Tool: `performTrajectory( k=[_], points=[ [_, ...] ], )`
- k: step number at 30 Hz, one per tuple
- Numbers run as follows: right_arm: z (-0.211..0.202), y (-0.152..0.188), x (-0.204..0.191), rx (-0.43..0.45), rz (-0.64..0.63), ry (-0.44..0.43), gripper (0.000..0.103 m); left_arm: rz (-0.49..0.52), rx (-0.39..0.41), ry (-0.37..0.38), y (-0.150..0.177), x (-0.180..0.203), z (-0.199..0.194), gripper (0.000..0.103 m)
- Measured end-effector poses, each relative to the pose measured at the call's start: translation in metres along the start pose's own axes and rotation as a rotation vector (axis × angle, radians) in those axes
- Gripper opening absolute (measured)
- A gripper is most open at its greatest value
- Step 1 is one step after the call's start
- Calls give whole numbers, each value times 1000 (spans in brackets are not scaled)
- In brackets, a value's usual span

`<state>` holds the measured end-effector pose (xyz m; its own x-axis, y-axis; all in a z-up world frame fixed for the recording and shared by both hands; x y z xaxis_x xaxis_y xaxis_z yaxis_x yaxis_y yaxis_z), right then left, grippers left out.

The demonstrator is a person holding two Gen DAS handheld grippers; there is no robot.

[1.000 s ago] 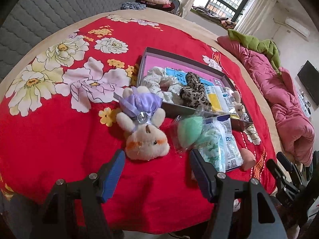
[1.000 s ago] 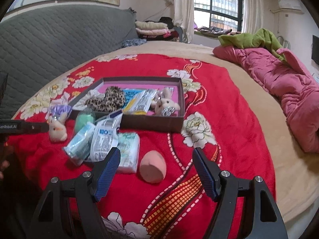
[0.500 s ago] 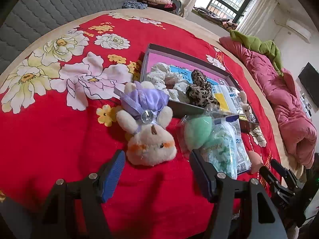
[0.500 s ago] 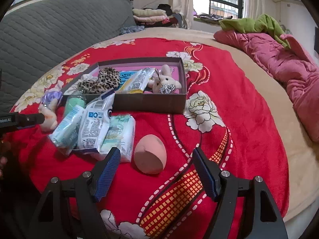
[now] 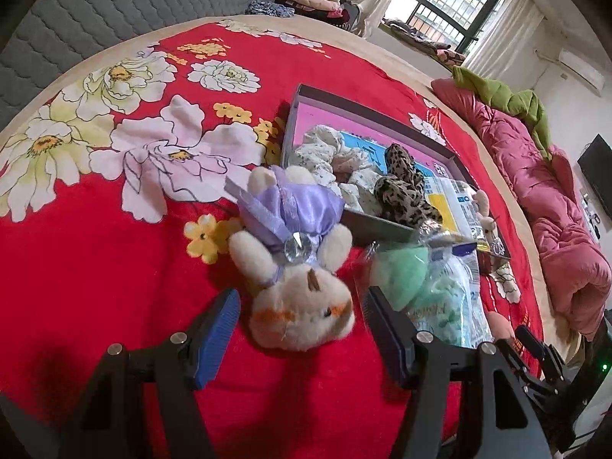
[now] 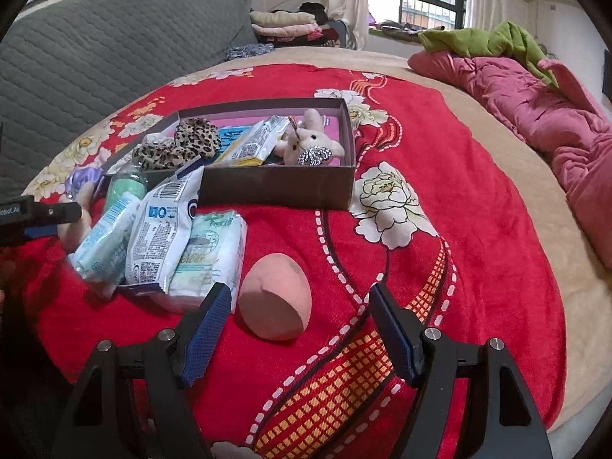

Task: Organize soft objects
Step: 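Grasp the cream bear plush with the left tool while the right tool grasps the pink makeup sponge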

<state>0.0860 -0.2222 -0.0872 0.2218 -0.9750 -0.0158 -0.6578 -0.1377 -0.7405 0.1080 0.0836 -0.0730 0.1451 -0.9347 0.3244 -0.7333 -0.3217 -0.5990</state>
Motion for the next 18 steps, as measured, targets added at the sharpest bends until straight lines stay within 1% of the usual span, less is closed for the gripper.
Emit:
performTrajectory(
  k=[4, 11, 16, 18],
  points=[
    [5, 2, 1, -12, 0, 7, 76, 23, 12, -17, -4, 4, 8, 66],
    [12, 3, 1, -9, -22, 28, 76, 53, 9, -44, -3, 3, 18, 65],
    [18, 4, -2, -7, -50, 47, 76, 68, 24, -52, -6, 2, 20, 59],
    [19, 4, -3, -3, -51, 43, 75, 74, 30, -54, -7, 2, 22, 59]
  ],
)
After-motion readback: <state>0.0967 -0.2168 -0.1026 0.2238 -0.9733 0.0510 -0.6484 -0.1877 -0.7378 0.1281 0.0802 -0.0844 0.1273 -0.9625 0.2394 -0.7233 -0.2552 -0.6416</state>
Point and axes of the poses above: each gripper's, at about its wrist camera, not at the fingertips, and z roughly the way its jaws point, x to its right, y to its underside, the point moved 4 cm from there along z, roughly the way its jaws point, and after that the axes turned 7 degrees about x, right-handed, at the moved point
